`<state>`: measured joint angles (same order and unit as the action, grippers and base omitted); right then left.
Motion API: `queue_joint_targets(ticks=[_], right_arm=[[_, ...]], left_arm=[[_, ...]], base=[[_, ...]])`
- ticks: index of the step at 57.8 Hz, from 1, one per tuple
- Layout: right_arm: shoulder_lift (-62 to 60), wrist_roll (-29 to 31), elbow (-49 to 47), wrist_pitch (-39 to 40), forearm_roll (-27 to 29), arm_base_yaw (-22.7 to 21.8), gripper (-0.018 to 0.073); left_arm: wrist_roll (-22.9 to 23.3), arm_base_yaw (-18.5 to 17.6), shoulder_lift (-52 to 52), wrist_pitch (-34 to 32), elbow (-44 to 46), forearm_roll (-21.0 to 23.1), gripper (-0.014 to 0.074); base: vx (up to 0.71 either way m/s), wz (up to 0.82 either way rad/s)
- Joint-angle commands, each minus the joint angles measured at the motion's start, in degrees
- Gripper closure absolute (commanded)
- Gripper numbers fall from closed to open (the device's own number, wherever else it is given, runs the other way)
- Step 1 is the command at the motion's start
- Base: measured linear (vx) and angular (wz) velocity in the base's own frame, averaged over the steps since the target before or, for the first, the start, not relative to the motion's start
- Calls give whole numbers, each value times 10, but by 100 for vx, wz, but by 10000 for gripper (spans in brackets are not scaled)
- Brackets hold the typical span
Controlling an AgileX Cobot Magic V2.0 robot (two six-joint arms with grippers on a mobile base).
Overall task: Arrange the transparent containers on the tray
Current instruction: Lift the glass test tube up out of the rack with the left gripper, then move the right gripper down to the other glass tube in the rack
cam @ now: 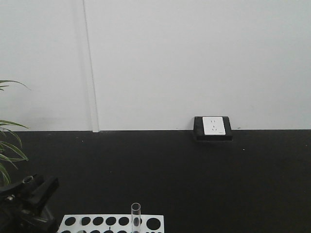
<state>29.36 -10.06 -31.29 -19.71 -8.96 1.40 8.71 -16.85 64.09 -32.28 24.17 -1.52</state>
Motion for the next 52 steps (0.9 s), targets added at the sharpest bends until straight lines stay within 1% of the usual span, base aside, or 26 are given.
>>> queue_joint_targets(ticks=[1,7,13,17,22,26,29,34,40,43,46,48,50,52], right_arm=[[6,0,-18,60,-3,-2,145],[6,0,-18,60,0,-2,145],[6,1,-17,72,28,-1,145],[6,15,-2,115,61,-1,145],[11,20,51,197,111,0,145],[21,20,89,226,134,17,145],[32,20,109,233,137,43,145],[53,26,130,248,128,104,145],[97,52,136,291,95,198,145],[132,56,136,325,81,245,145],[169,56,136,357,75,277,144],[200,56,136,394,71,307,144],[232,56,136,423,69,324,141],[266,56,135,467,70,347,139]], left_arm=[[1,-3,-57,47,45,1,530],[1,-3,-103,124,77,1,531],[1,-3,-139,167,96,1,531],[1,-3,-161,189,96,1,531],[1,-3,-185,242,95,1,531],[1,-3,-195,272,93,1,531],[1,-3,-199,288,93,1,531],[1,-3,-204,299,93,1,531],[1,-3,-204,290,93,1,531],[1,-3,-204,283,93,1,531],[1,-3,-204,279,93,1,531],[1,-3,-204,278,93,1,531],[1,-3,-204,278,93,1,531],[1,-3,-204,278,93,1,531]], base=[[0,0],[0,0],[0,0],[0,0],[0,0],[0,0],[0,0],[0,0],[0,0],[0,0],[0,0],[0,0],[0,0],[0,0]])
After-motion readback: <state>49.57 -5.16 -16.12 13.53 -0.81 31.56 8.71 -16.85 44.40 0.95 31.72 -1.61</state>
